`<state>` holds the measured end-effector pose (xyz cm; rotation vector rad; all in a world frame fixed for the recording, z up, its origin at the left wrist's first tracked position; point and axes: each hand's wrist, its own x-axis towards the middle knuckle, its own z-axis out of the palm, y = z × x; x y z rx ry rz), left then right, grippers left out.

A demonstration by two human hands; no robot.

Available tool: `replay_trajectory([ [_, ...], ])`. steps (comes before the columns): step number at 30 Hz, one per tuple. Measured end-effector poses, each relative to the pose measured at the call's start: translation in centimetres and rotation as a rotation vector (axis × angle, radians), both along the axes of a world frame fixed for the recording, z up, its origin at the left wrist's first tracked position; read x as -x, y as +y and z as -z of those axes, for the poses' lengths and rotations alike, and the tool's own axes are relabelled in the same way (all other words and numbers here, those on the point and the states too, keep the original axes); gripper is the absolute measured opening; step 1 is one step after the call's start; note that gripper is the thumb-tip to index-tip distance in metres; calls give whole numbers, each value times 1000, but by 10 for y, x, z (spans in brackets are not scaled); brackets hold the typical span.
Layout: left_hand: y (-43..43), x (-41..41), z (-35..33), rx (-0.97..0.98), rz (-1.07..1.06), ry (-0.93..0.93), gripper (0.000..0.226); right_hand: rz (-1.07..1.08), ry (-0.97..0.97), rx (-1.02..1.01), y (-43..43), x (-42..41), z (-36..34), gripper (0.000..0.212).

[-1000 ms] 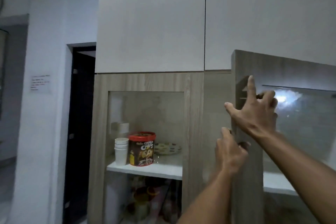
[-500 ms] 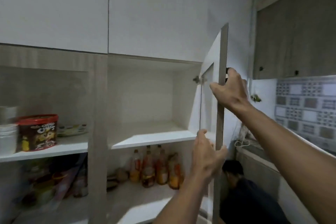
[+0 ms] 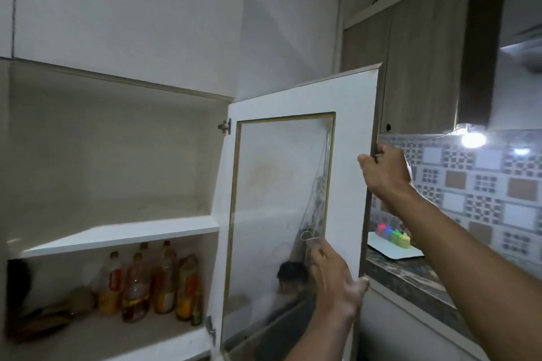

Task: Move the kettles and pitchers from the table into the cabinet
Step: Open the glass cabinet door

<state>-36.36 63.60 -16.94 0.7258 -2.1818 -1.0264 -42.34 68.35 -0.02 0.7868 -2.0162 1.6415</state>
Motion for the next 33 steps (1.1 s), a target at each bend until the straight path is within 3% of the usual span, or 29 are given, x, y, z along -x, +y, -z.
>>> replay_trajectory([
  [9,20,63,-4,63,-102,-72,94,-1,-10,3,8,67,5,20],
  [15,12,59,-3,51,-21,-77,86,46,0,-39,8,62,12,18],
  [18,-2,43,-9,64,26,-80,76,231,128,-116,11,37,18,43],
  [20,-19,22,-14,123,0,-103,69,335,337,-152,11,17,27,52],
  [23,-52,-24,-18,237,-45,-147,57,179,496,-304,1,-14,43,44],
  [27,-102,-96,-14,289,-215,-176,51,-2,353,-607,-36,-59,69,48],
  [33,-170,-233,25,257,-463,-256,43,-264,292,-799,-134,-142,148,49],
])
